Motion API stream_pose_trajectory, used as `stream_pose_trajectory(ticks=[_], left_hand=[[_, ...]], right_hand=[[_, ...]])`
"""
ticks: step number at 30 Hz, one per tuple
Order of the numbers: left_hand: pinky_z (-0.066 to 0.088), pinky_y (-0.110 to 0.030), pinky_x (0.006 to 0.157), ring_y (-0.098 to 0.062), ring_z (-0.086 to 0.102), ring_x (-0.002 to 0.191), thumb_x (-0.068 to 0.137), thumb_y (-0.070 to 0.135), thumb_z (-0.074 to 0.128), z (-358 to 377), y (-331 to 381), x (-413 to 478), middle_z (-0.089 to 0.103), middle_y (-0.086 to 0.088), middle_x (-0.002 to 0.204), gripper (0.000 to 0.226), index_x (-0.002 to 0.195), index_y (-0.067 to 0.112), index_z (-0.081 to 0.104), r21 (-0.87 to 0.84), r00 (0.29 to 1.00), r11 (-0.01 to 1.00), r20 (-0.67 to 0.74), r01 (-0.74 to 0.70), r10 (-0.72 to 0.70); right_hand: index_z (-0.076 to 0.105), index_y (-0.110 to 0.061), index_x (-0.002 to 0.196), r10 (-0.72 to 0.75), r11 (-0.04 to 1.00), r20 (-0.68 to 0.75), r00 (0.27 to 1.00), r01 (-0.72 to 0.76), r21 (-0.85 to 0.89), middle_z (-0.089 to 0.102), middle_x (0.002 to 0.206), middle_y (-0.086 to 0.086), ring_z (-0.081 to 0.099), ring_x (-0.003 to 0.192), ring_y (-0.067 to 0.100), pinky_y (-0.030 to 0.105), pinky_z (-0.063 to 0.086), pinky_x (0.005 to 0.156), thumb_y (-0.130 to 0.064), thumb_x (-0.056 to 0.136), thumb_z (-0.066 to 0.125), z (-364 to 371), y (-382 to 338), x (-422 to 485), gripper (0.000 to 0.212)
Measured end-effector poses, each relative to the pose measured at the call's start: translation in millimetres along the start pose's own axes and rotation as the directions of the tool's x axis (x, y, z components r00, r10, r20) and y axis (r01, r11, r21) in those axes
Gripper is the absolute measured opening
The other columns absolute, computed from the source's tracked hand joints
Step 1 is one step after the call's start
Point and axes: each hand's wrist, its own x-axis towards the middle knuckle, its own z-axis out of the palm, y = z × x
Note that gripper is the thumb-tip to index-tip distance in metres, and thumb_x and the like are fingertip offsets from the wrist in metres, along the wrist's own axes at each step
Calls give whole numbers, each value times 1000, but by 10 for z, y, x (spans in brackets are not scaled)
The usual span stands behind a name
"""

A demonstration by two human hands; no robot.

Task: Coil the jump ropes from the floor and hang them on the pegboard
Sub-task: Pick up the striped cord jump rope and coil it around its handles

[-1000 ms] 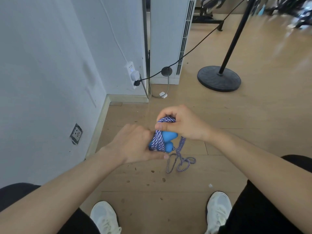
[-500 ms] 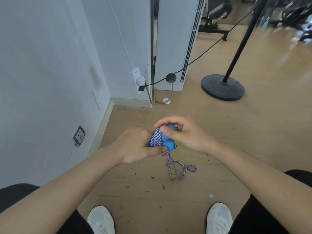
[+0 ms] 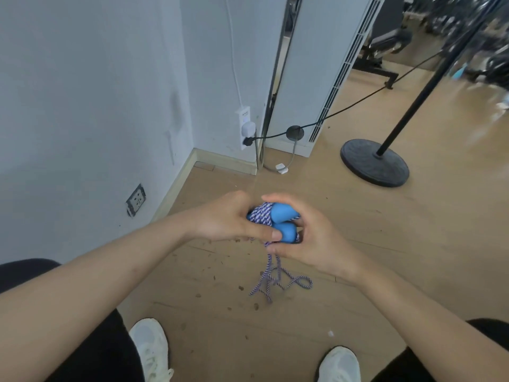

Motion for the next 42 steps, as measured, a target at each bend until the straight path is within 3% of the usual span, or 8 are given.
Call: stream_pose_trajectory(ticks=[4,9,14,21,24,30,36,42], left_hand=[[51,-25,67,-15,67,64,87,34,76,-14,91,-12,69,5,65,13,84,22,72,-118,1000,993,29,14,-10],[41,-34,58,-11,54,53,87,66,56,-81,156,-3,57,8,54,50,70,20,66,134,979,991,-202,-9,36],[52,-26,89,-5,64,100,74,60,61,-105,74,-9,65,12,117,62,130,34,59,-154,821,986,-570,-69,-31],[41,-30,110,4,59,117,78,57,67,180,185,95,67,12,125,76,147,34,42,-397,944,915,-273,65,-186],[40,-3,88,11,61,107,98,31,60,264,295,149,74,4,115,47,143,29,45,-391,979,920,-179,21,-98],[52,-20,69,-17,69,69,96,4,62,333,241,218,63,3,79,28,120,18,60,-342,963,936,-269,-86,-10],[33,-29,53,-9,39,51,85,37,72,176,104,204,46,8,54,17,75,24,67,235,898,971,-418,-38,136],[46,-36,59,-19,55,60,83,53,67,-13,146,100,64,-2,65,26,87,28,74,269,884,959,-422,-89,200]], right_hand=[[59,-32,127,-25,1000,-58,998,25,-3,63,121,2,68,104,25,47,60,86,-4,69,88,-7,-38,32,71],[59,-20,122,54,962,-132,990,-16,273,64,112,19,73,81,41,50,62,63,13,72,80,-63,-76,117,64],[56,-16,123,138,900,-267,954,-7,436,65,112,13,73,81,33,40,60,60,14,77,74,-283,-125,193,57],[51,-15,125,178,800,-349,920,71,596,69,103,4,71,79,29,34,59,60,12,83,67,-413,-244,253,53],[52,-16,125,169,787,-381,909,108,607,68,109,8,72,83,30,35,60,62,11,83,67,-449,-258,268,52],[52,-12,127,174,867,-482,859,99,489,63,113,9,73,86,29,40,60,65,12,79,73,-549,-126,264,58],[57,-17,120,129,979,-500,857,-28,204,59,110,3,75,80,27,41,62,63,13,75,75,-696,11,203,57],[60,-26,112,158,986,-250,955,-136,100,62,111,8,75,80,29,49,62,63,13,74,73,-769,156,153,56]])
